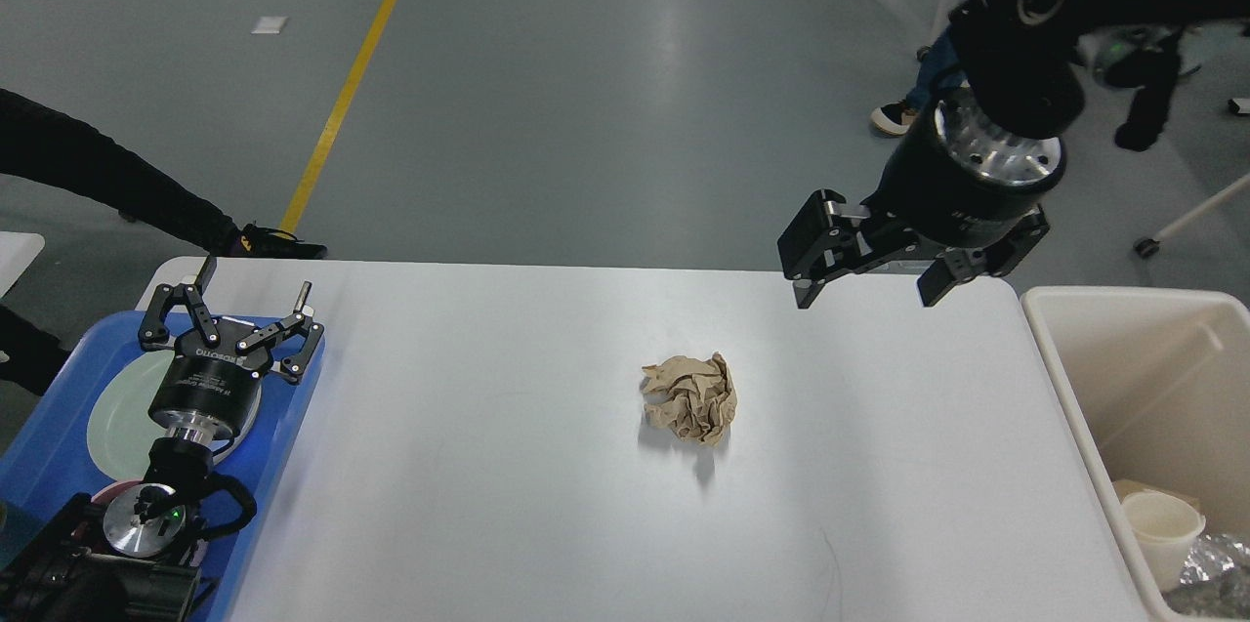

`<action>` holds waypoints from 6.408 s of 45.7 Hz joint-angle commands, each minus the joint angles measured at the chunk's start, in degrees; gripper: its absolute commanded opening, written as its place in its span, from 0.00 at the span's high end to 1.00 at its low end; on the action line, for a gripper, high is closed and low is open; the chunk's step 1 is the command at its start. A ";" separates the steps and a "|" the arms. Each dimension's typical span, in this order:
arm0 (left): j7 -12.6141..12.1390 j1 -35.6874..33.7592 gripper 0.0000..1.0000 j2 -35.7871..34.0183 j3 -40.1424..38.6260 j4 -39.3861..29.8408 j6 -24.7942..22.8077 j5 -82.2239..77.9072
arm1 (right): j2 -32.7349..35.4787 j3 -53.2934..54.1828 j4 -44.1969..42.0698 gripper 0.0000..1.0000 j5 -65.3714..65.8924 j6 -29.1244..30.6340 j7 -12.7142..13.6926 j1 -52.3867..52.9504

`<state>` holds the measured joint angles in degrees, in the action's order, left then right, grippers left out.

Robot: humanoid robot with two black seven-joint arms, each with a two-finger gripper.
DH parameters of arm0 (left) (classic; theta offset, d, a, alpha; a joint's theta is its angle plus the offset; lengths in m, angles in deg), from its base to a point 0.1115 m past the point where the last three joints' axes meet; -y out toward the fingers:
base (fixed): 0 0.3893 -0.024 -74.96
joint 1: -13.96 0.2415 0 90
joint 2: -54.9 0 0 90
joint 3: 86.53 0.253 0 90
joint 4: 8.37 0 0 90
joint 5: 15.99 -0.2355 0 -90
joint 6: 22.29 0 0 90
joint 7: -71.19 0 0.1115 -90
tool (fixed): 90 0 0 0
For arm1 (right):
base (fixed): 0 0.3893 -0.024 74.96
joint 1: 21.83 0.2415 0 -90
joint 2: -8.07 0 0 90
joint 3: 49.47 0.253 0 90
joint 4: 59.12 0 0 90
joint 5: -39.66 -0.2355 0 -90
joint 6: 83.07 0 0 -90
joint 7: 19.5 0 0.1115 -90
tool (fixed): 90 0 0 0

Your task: Tidy desktop

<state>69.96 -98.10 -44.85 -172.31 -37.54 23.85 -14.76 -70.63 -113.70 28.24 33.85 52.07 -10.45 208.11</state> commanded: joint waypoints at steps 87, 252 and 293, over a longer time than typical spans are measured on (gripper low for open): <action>-0.09 0.00 0.04 0.00 0.00 -0.01 0.00 0.00 | -22.12 17.38 -55.63 0.31 12.13 -38.02 -0.09 -74.11; -0.09 0.09 0.04 0.00 -0.09 -0.01 0.00 0.00 | 9.53 10.26 -84.46 0.00 -5.62 -41.00 -6.33 -111.11; -0.09 0.00 0.04 0.00 0.00 -0.01 0.00 0.00 | 14.18 10.17 -84.55 0.00 -5.18 -38.73 -7.03 -107.60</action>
<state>69.89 -98.11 -44.85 -172.31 -37.54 23.85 -14.76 -58.26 -103.91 -56.28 28.84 12.55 -17.37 97.16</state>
